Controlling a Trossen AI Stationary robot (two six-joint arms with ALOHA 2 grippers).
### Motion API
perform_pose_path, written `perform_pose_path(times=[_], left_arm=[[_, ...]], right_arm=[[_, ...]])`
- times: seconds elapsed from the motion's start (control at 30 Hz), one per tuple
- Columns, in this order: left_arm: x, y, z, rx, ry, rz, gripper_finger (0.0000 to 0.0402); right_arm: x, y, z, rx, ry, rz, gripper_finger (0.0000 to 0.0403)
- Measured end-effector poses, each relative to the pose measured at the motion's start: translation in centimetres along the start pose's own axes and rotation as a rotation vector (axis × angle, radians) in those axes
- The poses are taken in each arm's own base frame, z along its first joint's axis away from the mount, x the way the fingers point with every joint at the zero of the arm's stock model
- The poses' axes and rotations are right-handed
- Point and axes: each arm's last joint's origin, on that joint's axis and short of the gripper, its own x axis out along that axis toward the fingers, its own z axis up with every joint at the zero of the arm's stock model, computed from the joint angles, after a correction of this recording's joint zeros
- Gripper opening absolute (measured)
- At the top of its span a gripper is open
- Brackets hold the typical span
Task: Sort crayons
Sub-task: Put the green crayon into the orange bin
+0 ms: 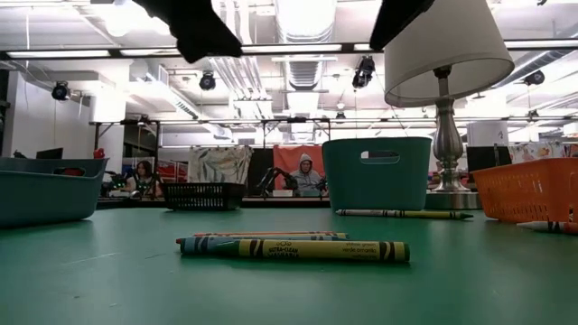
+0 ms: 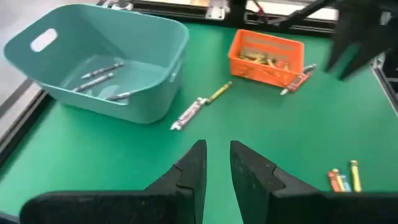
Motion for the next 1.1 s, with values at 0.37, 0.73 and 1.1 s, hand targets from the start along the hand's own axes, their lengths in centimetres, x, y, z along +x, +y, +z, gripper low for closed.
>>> perform_pose_path(times=[0.37, 0.73, 1.1], left_arm=[[-0.2, -5.1, -2.9, -0.016, -0.122, -0.007, 0.0053], [0.4, -6.6, -4.9, -0.053, -0.145, -0.007, 0.0054], [0.4, -6.7, -5.0, -0.065, -0.144, -0.013, 0.0054]], right_arm=[[1.7, -3.2, 1.5, 0.116, 0.026, -0.047, 0.0075], [2.6, -5.3, 2.2, 0.137, 0.042, -0.081, 0.0075], [3.9, -7.5, 2.8, 0.223, 0.107, -0.027, 0.0075]])
